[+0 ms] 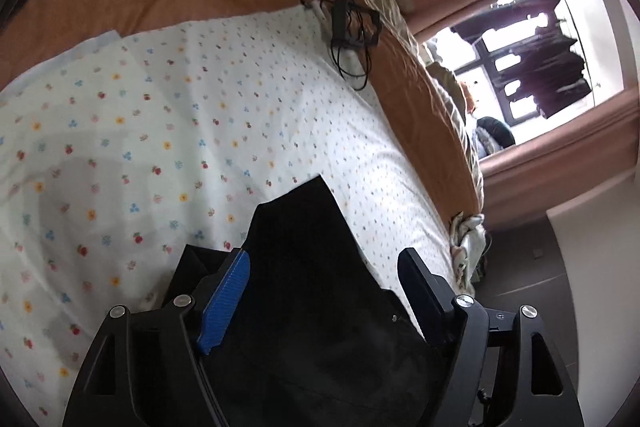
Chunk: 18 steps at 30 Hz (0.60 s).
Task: Fold large clothes
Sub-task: 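Open both grippers to release the folded side edge, then move both grippers to the end of the folded black jacket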
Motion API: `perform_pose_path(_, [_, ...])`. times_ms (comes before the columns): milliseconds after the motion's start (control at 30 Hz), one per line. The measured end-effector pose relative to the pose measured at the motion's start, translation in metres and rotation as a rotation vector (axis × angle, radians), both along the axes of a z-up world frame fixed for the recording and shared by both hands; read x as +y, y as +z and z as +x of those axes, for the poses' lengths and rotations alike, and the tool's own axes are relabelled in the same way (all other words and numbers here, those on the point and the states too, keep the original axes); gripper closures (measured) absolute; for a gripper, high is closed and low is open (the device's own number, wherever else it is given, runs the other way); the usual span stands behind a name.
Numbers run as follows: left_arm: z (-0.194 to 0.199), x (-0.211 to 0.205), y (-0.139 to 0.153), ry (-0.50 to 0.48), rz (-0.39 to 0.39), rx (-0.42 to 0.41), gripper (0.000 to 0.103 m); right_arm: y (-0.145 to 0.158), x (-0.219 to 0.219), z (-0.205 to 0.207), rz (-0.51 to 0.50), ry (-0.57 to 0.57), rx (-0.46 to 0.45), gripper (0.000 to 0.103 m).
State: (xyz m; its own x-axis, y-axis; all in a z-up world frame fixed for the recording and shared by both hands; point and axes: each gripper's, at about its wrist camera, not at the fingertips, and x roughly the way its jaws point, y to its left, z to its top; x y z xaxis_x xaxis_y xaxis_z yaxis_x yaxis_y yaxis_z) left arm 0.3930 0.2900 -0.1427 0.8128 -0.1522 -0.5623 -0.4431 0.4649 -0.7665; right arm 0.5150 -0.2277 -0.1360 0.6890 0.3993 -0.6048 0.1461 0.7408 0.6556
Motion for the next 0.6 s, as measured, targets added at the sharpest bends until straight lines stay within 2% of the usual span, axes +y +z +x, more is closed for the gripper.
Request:
perform_pose_path(100, [-0.010, 0.000, 0.001, 0.014, -0.013, 0.021, 0.026, 0.006, 0.008, -0.009, -0.030, 0.009, 0.010, 0.039])
perform_pose_path(233, [-0.029, -0.002, 0.015, 0.013, 0.009, 0.028, 0.026, 0.021, 0.025, -0.023, -0.096, 0.063, 0.023, 0.039])
perform_pose_path(367, [-0.052, -0.016, 0.033, -0.020, 0.066, 0.006, 0.026, 0.040, 0.045, -0.047, -0.178, 0.129, 0.000, 0.039])
perform_pose_path(467, [-0.067, -0.027, 0.037, -0.056, 0.081, 0.004, 0.026, 0.050, 0.057, -0.070, -0.222, 0.160, -0.026, 0.039])
perform_pose_path(600, [-0.091, -0.038, 0.047, -0.071, 0.124, -0.006, 0.026, 0.054, 0.065, -0.097, -0.210, 0.197, -0.030, 0.039])
